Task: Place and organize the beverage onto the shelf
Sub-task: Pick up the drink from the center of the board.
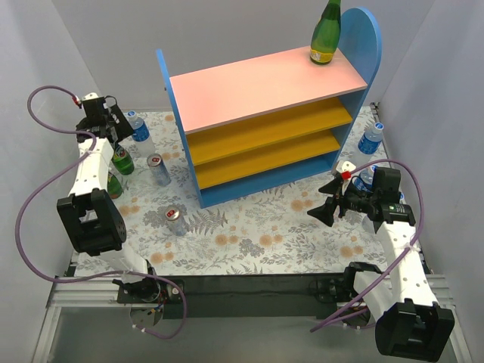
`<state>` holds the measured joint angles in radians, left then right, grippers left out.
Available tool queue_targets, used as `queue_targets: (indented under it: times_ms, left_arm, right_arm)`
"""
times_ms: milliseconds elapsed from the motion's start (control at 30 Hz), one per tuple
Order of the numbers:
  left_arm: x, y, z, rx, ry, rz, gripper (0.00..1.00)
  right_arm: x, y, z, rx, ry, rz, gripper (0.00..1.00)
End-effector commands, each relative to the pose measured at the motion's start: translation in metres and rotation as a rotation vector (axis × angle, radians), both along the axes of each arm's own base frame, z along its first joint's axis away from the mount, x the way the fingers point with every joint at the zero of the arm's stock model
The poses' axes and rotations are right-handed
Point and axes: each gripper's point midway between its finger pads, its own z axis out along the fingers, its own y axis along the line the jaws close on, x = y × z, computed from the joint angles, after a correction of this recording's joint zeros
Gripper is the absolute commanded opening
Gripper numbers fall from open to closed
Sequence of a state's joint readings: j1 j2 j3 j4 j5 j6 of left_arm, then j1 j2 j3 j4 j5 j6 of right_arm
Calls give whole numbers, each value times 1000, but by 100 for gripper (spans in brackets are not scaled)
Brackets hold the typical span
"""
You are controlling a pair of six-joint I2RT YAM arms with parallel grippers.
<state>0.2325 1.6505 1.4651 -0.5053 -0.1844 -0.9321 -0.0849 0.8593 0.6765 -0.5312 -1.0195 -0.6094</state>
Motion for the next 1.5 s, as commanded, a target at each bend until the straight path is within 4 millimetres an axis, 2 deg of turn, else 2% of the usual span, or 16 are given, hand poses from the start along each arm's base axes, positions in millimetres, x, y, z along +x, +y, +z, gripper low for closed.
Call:
queue_targets:
  times_ms: [0, 300, 567, 800, 1067, 1133, 1167, 1300, 1467]
  left_arm:
    - [5, 13, 12, 41, -19, 40, 82]
    - [20, 24, -2, 64, 2, 64, 70]
    - [24, 34, -18, 100, 28, 83, 67]
    - [28, 35, -12, 114, 6, 76, 57]
    - [29, 33, -7, 121, -9, 55, 31]
    - [28, 32, -5, 125, -12, 48, 13]
    - [28, 33, -4, 127, -14, 46, 1]
    - [28, 27, 13, 121, -59, 25, 0]
    - [19, 23, 52, 149, -140, 6, 0]
  right_arm:
    - [0, 0, 1, -3, -7, 5, 98]
    - [2, -1, -2, -10, 2, -2, 98]
    - [3, -2, -4, -19, 4, -10, 98]
    - [3, -3, -4, -21, 4, -13, 98]
    - [4, -4, -4, -26, 2, -18, 98]
    - [4, -4, -4, -27, 2, -17, 98]
    - [4, -4, -4, -29, 1, -20, 98]
    - [4, -4, -5, -28, 5, -18, 98]
    - [4, -4, -5, -25, 8, -17, 98]
